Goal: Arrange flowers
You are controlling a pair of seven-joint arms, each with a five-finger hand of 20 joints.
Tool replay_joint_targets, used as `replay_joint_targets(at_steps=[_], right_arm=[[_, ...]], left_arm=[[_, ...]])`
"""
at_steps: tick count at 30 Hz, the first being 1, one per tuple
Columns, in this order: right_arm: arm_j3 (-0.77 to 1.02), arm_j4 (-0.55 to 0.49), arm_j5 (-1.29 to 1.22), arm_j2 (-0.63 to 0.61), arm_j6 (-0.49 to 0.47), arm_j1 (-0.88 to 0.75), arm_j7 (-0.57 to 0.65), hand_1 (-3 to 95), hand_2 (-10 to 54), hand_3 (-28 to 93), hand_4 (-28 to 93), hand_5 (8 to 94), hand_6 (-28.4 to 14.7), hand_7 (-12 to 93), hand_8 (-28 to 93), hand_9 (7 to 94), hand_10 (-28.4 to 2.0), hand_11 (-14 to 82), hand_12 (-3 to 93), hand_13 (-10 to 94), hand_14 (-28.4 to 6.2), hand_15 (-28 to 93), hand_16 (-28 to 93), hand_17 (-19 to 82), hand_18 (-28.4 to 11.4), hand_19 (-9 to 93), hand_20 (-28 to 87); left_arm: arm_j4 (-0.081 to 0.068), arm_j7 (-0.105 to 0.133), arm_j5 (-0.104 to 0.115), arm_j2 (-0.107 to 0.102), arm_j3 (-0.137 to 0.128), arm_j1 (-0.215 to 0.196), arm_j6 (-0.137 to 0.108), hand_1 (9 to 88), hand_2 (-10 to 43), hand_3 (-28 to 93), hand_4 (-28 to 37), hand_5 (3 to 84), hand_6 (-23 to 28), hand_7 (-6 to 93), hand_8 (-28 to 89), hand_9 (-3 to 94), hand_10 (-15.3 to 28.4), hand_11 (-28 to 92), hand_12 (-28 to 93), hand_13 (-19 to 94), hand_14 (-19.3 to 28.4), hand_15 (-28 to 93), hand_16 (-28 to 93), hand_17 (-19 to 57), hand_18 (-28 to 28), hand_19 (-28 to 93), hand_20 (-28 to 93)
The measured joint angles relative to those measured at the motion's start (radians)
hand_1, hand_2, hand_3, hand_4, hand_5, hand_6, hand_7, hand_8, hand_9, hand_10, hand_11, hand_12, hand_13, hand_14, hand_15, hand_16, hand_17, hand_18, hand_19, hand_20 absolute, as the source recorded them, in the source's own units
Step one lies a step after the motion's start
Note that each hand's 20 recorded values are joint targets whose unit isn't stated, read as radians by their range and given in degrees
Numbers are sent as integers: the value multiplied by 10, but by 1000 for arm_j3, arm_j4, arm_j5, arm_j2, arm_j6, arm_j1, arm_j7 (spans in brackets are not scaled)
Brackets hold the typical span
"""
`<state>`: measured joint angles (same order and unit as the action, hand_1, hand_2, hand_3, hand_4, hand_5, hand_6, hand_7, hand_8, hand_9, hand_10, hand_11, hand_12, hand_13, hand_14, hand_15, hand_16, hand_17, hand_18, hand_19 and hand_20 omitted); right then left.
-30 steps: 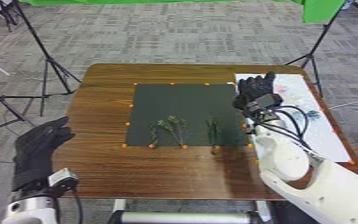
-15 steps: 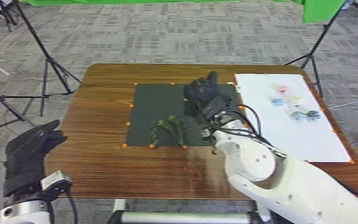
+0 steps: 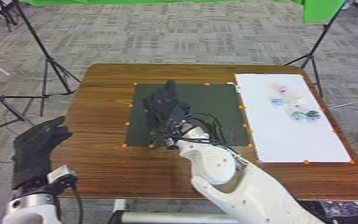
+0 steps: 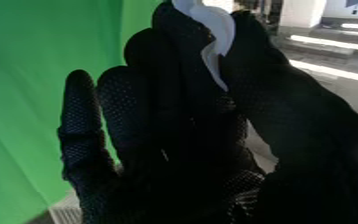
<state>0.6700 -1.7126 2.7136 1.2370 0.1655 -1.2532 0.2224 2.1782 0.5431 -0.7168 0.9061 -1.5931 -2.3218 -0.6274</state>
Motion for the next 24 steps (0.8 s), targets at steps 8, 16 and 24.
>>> replay_joint_targets(at_steps=[8, 16, 24], right_arm=[[-17, 73, 73, 91, -16, -78, -12, 495, -79, 795, -283, 805, 0, 316, 59, 673, -125, 468, 396, 498, -169, 800, 325, 112, -251, 717, 242], [19, 132, 138, 111, -20, -86, -9, 493, -80, 793, -283, 804, 2, 318, 53, 674, -121, 472, 396, 500, -169, 801, 325, 107, -251, 717, 241], [-13, 151, 131, 111, -24, -58, 34, 488, -82, 798, -283, 803, 0, 315, 46, 670, -120, 474, 397, 500, -171, 802, 325, 94, -253, 712, 241]], left_arm=[[-24, -19, -24, 6, 42, 75, 32, 287, 45, 818, -158, 532, 172, 213, -101, 434, 251, 536, 146, 335, 284, 844, -228, -39, 243, 546, 468], [-33, -34, -40, 12, 59, 108, 58, 287, 45, 819, -159, 532, 172, 213, -101, 434, 251, 536, 146, 335, 284, 844, -227, -40, 242, 545, 467], [-37, -49, -53, 18, 68, 125, 70, 287, 44, 820, -158, 533, 173, 212, -100, 434, 250, 536, 145, 335, 284, 844, -226, -39, 242, 545, 466]])
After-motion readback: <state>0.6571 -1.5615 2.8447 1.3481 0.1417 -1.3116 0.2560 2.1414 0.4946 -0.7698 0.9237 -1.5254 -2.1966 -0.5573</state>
